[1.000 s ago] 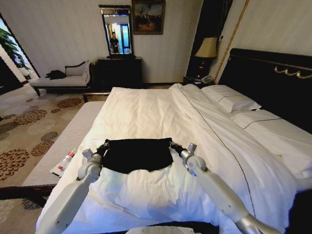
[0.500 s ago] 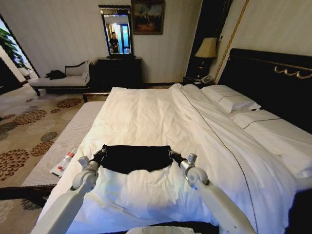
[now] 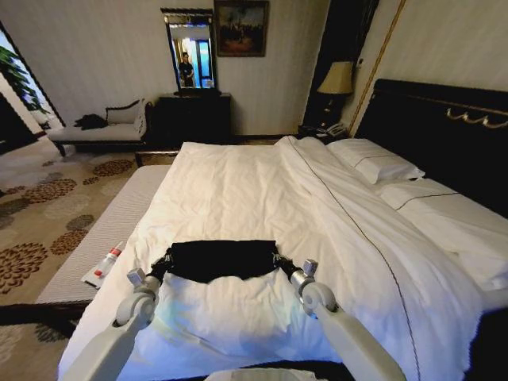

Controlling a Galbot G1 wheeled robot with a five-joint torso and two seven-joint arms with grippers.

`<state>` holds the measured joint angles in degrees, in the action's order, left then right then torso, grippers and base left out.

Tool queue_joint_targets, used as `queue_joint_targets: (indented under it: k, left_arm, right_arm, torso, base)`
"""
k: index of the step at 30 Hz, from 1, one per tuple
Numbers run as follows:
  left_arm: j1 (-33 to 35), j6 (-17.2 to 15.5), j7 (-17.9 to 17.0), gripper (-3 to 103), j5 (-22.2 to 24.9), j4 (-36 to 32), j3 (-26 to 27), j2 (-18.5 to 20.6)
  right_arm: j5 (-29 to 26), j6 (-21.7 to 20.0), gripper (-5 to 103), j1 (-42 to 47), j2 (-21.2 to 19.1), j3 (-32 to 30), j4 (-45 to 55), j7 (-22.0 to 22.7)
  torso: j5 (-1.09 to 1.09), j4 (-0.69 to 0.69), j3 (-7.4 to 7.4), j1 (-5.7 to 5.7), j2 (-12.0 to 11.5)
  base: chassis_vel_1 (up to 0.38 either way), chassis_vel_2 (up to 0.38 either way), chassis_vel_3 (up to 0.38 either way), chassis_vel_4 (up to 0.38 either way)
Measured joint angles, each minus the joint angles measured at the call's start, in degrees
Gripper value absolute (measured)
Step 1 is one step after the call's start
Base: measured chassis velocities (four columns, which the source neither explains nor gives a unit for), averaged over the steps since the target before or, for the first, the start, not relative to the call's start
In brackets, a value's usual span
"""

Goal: Fold the clothes on the bed.

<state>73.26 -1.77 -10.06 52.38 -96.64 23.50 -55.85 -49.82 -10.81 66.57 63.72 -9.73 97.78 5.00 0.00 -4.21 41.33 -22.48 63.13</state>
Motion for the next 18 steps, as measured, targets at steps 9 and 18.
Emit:
queue_joint_targets:
  k: [9, 18]
  left_arm:
    - [4.41, -0.31, 0.02, 1, -2.61, -1.93, 1.43, -0.6]
    - [10.96, -1.07, 0.05, 26, -8.38, -6.91, 6.25, -2.13]
  right_arm:
    - [4.24, 0.34, 1, 4.15, -0.11, -1.5, 1.95, -0.83]
    - [8.47, 0.89, 32, 9.6, 0.43, -4.74, 6.42, -1.67]
  torso:
    - [0.0, 0.0, 0.0, 0.0, 0.0]
    - [-0.02, 0.01, -0.01, 0.0, 0.0]
  base:
    - [0.0, 0.0, 0.0, 0.0]
    - [0.0, 0.0, 0.0, 0.0]
